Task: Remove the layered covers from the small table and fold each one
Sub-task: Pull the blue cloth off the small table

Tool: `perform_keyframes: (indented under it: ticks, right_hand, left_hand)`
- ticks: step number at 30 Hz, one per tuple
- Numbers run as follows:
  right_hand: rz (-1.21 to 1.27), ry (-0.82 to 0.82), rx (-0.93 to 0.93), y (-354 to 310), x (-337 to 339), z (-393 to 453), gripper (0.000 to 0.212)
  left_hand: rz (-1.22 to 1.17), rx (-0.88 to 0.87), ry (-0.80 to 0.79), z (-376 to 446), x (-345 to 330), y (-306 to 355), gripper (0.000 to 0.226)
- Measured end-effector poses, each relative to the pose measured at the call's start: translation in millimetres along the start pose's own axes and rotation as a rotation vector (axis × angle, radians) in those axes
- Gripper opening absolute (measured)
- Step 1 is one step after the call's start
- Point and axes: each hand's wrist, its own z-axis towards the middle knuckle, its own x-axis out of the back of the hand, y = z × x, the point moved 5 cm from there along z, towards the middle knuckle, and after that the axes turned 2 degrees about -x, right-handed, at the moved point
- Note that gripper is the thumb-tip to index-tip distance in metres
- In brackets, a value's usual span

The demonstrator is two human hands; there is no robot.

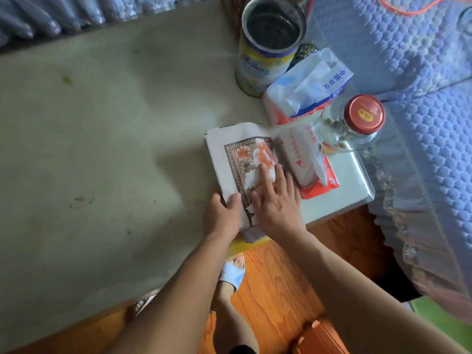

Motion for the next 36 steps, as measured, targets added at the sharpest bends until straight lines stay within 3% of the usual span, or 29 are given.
perform_keyframes:
  ticks: [3,6,12,18,23,29,36]
  right_hand:
    - [0.034,-0.130,-0.049,10,-10,12,0.066]
    - [-0.012,-0.215,-0.069,8,-6,15,0.065]
    - [-0.231,-0.336,-0.107,-13,26,11,0.072]
    - [-0.335,-0.297,-0.026,-64,61,-36,0.064]
    - [-0.417,-0.293,0.108,-125,77,-107,0.049]
    - [-0.561,-0.373,0.424,-261,62,-230,0.038]
    - [-0.602,-0.261,0.941,-559,37,-478,0.037]
  left_hand:
    - [0.261,-0.030,0.008,2,8,21,0.054]
    - [0.352,0.034,-0.193,-4,20,26,0.062]
    - [0.446,-0.100,-0.270,-87,100,9,0.048]
    - [0.318,-0.078,-0.068,-133,213,-27,0.033]
    - [0.283,-0.093,-0.010,-173,268,-76,0.020]
    - [0.301,-0.069,0.081,-271,375,-182,0.009]
    - [0.046,-0.030,0.512,-488,615,-346,0.010]
